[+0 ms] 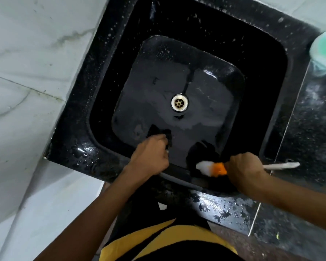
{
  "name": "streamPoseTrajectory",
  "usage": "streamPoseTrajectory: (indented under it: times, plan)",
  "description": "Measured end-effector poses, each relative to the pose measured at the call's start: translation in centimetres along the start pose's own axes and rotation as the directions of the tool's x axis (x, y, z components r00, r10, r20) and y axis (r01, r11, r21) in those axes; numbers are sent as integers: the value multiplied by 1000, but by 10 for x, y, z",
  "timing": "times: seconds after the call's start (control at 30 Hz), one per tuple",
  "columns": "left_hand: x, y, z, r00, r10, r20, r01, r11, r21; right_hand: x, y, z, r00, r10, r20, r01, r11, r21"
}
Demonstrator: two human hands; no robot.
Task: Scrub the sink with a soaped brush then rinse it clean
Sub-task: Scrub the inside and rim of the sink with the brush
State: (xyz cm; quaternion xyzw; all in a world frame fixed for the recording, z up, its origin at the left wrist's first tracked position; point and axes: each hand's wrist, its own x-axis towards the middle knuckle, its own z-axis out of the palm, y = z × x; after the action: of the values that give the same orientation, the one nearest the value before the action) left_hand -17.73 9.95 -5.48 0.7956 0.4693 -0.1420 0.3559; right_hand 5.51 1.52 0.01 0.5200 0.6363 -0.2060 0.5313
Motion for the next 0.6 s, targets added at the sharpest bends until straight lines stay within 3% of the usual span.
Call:
streamPoseTrajectory:
  times: [0.1,0.17,0.23,0.33,0.4,0.6]
  plan:
    - [1,18,14,988,68,136,-74,997,39,-3,-22,-11,999,18,45,-22,996,88]
    - [4,20,17,986,69,155,-76,996,44,9,-58,-27,999,-29,32,24,989,146]
    - [6,18,15,988,47,145,-53,998,34,15,-95,-37,994,-113,-12,113,992,47]
    - [6,15,13,991,23,131,-24,1000,7,6,-99,-53,969,-239,-70,218,950,-223]
    - [5,16,13,992,16,129,-16,1000,-3,7,-78,-49,963,-255,-88,236,954,-184]
    - [6,21,10,986,38,165,-41,999,12,25,15,-37,996,-2,-87,-14,983,-185]
